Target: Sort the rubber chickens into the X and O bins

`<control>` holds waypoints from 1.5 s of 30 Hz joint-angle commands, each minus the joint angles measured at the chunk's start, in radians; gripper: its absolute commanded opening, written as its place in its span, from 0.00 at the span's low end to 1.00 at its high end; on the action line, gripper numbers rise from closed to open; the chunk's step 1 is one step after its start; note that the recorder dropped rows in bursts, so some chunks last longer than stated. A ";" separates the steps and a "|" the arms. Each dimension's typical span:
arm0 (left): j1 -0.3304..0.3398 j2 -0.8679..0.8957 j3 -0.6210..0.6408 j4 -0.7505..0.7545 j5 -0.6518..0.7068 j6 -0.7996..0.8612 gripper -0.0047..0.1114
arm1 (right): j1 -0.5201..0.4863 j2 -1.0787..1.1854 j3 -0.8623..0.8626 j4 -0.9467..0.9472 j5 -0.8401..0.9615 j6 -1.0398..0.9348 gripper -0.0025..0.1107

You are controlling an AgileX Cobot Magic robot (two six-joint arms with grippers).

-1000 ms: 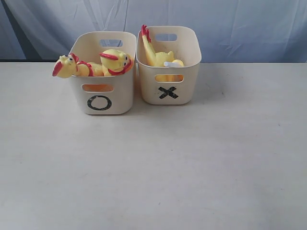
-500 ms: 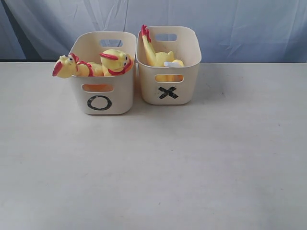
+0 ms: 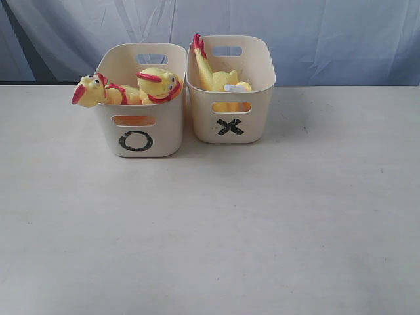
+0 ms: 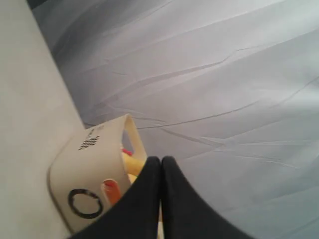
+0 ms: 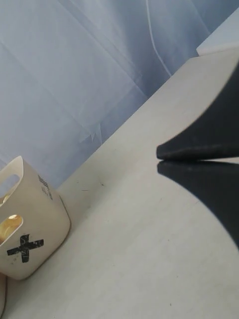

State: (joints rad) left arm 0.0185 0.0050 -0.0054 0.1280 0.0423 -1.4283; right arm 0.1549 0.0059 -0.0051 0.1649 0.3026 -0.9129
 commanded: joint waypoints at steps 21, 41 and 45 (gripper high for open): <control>0.000 -0.005 0.005 0.002 0.189 0.003 0.04 | -0.003 -0.006 0.005 0.004 0.002 -0.003 0.02; 0.000 -0.005 0.005 0.200 0.189 1.482 0.04 | -0.003 -0.006 0.005 0.002 -0.004 -0.003 0.02; 0.000 -0.005 0.005 0.200 0.189 1.482 0.04 | -0.003 -0.006 0.005 0.002 -0.004 0.072 0.02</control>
State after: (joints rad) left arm 0.0185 0.0050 -0.0014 0.3232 0.2308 0.0452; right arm 0.1549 0.0059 -0.0051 0.1649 0.3113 -0.8965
